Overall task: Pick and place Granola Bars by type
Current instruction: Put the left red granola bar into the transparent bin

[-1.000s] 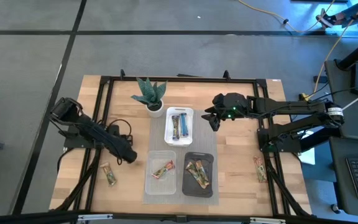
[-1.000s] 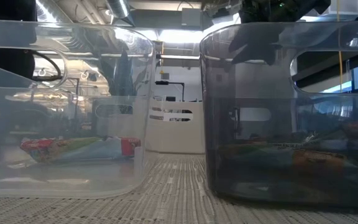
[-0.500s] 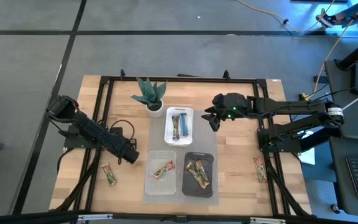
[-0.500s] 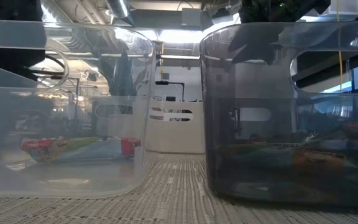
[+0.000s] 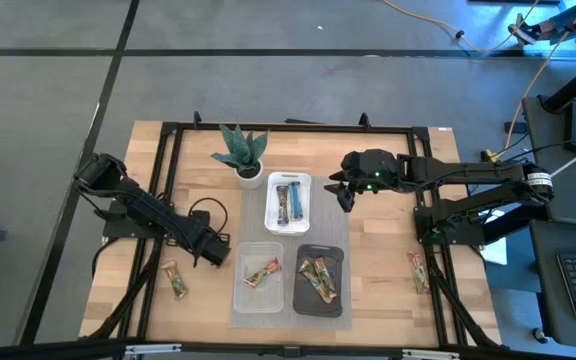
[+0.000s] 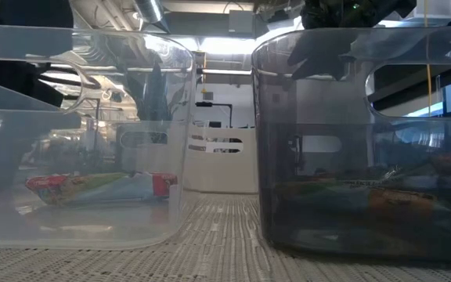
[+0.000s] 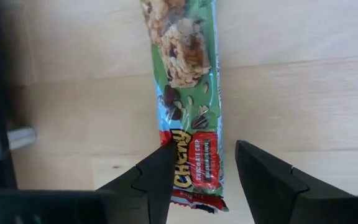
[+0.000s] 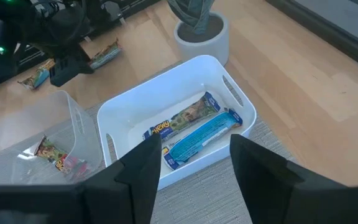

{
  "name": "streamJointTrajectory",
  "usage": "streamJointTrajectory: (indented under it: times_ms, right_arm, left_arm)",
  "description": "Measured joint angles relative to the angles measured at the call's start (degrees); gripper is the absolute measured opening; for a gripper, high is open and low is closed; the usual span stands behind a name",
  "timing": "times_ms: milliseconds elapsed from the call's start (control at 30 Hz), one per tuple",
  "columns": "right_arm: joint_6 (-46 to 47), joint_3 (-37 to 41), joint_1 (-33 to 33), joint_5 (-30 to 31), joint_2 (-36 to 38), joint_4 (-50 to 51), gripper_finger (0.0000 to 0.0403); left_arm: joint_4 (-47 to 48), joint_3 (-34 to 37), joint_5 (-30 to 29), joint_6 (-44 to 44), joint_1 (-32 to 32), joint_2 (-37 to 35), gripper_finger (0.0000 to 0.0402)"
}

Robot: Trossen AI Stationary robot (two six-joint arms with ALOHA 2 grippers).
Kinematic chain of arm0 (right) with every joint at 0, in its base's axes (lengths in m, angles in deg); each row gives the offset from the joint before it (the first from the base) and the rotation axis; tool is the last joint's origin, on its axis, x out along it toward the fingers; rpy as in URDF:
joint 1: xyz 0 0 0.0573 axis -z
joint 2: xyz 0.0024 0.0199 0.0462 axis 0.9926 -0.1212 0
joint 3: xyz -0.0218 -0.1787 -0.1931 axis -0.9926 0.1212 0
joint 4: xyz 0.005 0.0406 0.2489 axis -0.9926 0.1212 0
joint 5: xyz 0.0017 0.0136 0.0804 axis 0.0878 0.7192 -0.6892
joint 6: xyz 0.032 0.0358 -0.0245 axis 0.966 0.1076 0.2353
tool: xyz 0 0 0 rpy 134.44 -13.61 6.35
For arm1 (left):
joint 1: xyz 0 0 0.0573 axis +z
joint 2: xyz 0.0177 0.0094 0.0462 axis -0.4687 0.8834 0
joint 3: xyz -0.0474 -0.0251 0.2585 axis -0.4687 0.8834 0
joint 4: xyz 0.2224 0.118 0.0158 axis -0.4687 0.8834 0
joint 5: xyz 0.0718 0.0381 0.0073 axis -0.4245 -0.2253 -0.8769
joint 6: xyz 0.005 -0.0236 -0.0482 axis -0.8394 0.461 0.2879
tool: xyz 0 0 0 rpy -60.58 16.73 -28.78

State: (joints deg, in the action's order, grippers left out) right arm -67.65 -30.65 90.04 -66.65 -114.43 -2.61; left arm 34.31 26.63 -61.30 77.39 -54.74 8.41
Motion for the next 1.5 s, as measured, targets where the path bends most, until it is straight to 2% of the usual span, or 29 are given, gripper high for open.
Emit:
streamJointTrajectory:
  times_ms: [700, 1000, 1167, 1500]
  right_arm:
    - [-0.15, 0.0, 0.0, 0.02, -0.02, 0.36, 0.0195]
    - [-0.15, 0.0, 0.0, 0.02, -0.02, 0.36, 0.0195]
    - [-0.17, 0.0, 0.02, 0.04, -0.02, 0.33, 0.0195]
    - [-0.17, 0.0, 0.0, 0.04, -0.02, 0.31, 0.0195]
  left_arm:
    - [1.17, 0.02, -1.64, -3.64, 0.0, 0.03, 0.0169]
    - [1.31, 0.0, -1.13, -4.11, 0.0, -0.05, 0.0219]
    - [1.63, 0.0, -1.31, -5.99, 0.0, -1.74, 0.0228]
    - [7.96, -0.07, -7.61, -4.2, 0.04, -8.1, 0.023]
